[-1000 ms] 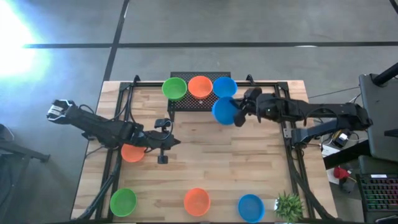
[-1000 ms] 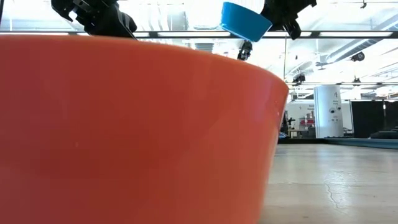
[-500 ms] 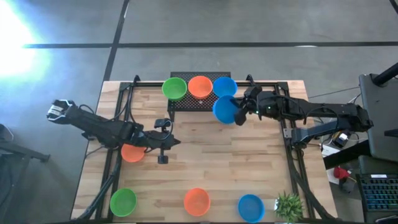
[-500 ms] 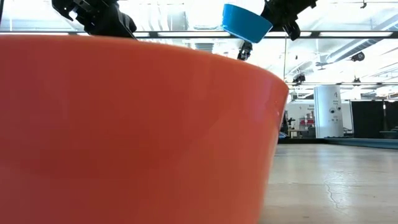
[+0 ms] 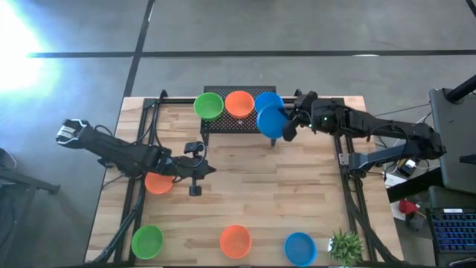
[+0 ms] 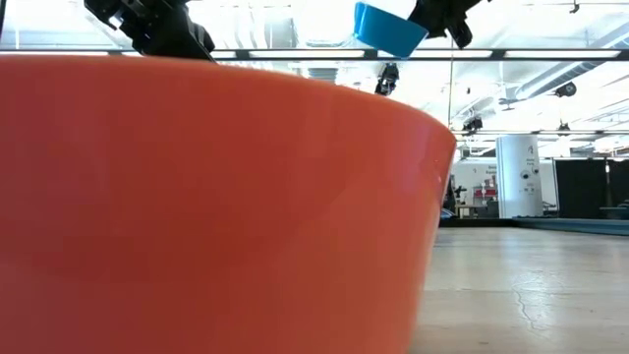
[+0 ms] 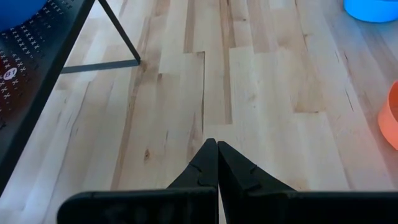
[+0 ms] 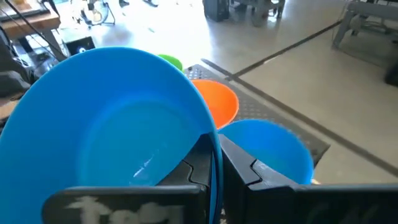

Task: Pick & Place Mini bowls
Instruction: Stack the top blue bowl on the blue bowl on the shelf

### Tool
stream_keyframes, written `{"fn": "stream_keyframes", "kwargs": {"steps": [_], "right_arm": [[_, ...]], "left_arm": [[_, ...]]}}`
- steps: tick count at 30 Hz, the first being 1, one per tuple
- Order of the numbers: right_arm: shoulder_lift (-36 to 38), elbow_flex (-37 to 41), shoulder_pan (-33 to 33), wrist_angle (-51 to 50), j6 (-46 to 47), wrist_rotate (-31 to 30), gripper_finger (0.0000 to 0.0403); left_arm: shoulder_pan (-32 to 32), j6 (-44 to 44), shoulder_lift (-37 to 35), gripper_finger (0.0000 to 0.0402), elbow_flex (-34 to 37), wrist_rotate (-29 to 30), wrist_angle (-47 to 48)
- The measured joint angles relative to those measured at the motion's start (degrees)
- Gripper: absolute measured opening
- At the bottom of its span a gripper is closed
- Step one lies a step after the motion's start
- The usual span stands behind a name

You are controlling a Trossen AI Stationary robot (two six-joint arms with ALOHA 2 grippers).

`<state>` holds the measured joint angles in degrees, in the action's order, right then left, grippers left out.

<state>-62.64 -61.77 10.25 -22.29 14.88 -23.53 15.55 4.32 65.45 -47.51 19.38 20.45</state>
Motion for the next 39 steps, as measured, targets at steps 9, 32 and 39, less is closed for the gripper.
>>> {"fn": "stream_keyframes", "kwargs": {"steps": [9, 32, 39], "right_arm": [[-4.4, -11.3, 2.9, -13.8, -5.0, 0.0, 0.0012], [-19.9, -24.3, 10.7, -21.2, -12.3, 7.6, 0.0012], [-20.1, -24.3, 15.8, -20.6, -12.3, 10.5, 0.0012]], "left_arm": [[0.0, 2.3, 0.0, 0.0, 0.0, 0.1, -0.3], [0.0, 3.2, 0.0, 0.0, 0.0, 0.2, -0.3], [0.0, 3.1, 0.0, 0.0, 0.0, 0.2, -0.3]]}}
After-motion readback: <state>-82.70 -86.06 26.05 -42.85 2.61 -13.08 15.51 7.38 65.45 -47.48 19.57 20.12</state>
